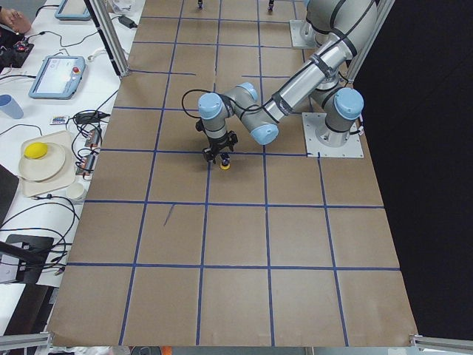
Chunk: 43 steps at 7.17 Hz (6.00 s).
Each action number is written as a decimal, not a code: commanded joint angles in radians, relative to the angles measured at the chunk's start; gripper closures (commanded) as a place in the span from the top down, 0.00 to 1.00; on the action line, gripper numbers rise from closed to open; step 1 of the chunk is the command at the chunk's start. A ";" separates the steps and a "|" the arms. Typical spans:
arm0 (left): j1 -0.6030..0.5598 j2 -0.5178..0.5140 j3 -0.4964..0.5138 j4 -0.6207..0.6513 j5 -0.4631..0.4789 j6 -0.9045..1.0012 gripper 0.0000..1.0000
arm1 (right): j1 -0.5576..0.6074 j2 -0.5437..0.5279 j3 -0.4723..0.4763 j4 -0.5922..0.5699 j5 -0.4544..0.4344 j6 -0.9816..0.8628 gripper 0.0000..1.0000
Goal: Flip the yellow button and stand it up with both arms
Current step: 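Close the left gripper on the yellow button's black base, then lift the yellow button and carry it toward the right gripper, then hold the yellow button still while the right gripper reaches to its yellow cap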
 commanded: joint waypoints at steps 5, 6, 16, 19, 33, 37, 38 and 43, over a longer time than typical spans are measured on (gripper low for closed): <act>-0.008 0.016 0.000 0.000 0.025 0.025 0.10 | 0.000 0.000 0.000 0.000 0.000 0.001 1.00; -0.011 0.021 0.013 -0.006 0.025 0.028 0.04 | 0.000 0.000 0.000 0.000 0.000 0.001 1.00; -0.351 0.162 0.326 -0.659 -1.044 -0.664 0.03 | 0.000 0.001 0.000 0.000 0.000 0.000 1.00; -0.440 0.214 0.311 -0.659 -1.394 -0.927 0.02 | 0.000 0.001 0.000 -0.002 0.000 -0.002 1.00; -0.552 0.246 0.194 -0.646 -1.673 -1.157 0.02 | -0.324 -0.006 -0.031 0.556 1.048 0.061 1.00; -0.554 0.249 0.197 -0.644 -1.676 -1.156 0.02 | -0.261 0.009 -0.025 0.492 1.143 0.127 0.89; -0.554 0.251 0.197 -0.644 -1.683 -1.156 0.02 | -0.259 0.009 -0.024 0.489 1.146 0.129 0.89; -0.557 0.246 0.196 -0.643 -1.683 -1.162 0.02 | -0.198 0.036 -0.024 0.391 1.179 0.153 0.87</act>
